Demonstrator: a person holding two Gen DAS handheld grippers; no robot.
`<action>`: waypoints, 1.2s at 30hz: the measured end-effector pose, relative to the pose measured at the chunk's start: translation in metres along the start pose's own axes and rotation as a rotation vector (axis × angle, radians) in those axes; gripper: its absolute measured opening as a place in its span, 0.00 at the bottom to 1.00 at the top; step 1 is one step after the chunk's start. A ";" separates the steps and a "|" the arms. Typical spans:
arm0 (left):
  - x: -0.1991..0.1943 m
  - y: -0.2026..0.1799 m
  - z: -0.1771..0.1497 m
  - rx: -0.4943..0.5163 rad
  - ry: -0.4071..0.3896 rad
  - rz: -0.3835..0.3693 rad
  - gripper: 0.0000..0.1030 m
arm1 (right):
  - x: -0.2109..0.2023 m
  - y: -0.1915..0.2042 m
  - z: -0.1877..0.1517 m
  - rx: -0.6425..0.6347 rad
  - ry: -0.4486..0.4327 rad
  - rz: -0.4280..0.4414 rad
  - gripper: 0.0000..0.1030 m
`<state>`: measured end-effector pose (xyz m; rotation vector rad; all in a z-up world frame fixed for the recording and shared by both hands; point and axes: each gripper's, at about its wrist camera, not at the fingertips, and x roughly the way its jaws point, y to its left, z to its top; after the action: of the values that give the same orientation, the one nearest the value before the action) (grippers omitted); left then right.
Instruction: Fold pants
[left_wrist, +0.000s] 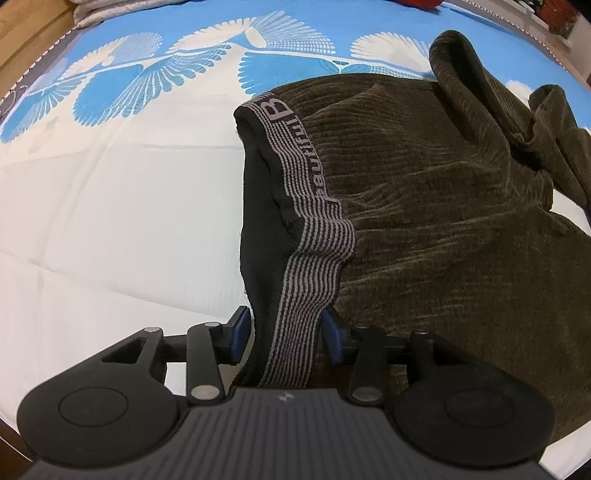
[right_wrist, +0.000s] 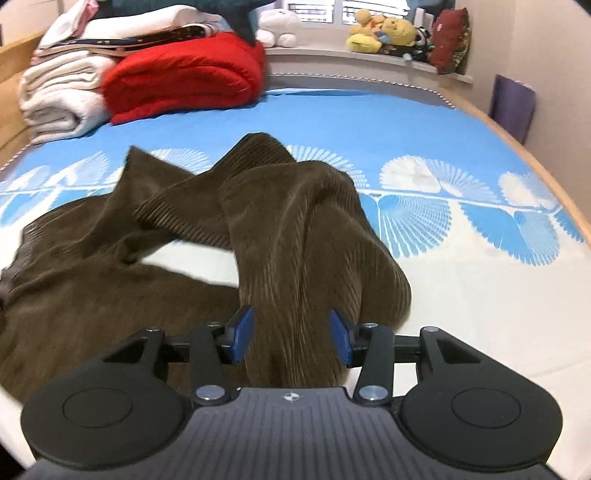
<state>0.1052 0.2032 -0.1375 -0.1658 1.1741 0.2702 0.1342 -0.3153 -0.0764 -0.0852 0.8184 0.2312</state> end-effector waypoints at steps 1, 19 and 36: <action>0.000 0.000 0.000 0.000 0.002 0.000 0.47 | 0.009 0.007 0.005 -0.002 0.000 -0.015 0.50; 0.009 0.007 0.005 0.004 0.024 -0.034 0.54 | 0.112 0.060 0.027 -0.211 0.163 -0.247 0.10; 0.008 -0.012 0.001 0.062 0.026 0.021 0.55 | 0.038 -0.086 -0.054 0.002 0.361 -0.152 0.07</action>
<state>0.1129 0.1932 -0.1449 -0.1030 1.2095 0.2499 0.1413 -0.4011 -0.1420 -0.1902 1.1659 0.0710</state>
